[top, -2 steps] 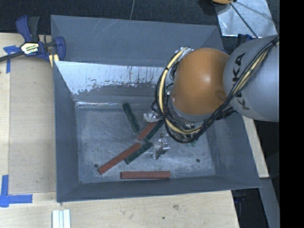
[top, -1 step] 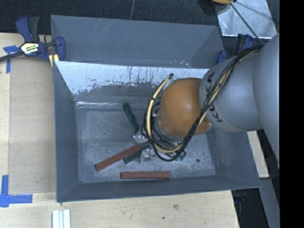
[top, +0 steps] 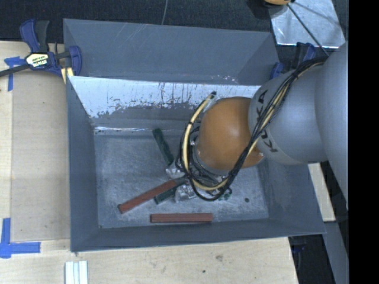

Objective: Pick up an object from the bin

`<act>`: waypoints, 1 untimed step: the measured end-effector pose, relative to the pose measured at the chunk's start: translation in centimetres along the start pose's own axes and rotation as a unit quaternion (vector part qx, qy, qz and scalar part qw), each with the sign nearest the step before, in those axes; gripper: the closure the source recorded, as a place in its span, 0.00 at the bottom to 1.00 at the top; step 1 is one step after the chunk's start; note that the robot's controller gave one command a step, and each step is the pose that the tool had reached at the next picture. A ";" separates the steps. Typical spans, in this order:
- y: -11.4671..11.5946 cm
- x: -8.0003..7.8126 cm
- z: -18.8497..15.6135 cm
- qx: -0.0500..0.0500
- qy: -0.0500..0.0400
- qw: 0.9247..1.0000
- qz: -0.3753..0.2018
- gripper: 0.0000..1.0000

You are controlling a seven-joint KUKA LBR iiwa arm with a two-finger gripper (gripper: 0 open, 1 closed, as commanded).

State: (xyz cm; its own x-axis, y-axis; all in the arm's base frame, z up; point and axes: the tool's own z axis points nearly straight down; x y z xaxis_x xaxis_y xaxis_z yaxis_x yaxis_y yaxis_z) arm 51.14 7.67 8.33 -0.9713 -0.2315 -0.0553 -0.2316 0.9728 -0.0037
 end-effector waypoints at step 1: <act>-0.8 0.7 -19.2 -0.003 0.027 0.999 -0.034 1.00</act>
Offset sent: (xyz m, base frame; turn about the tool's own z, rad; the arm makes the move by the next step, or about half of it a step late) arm 0.0000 0.0000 0.0000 0.0000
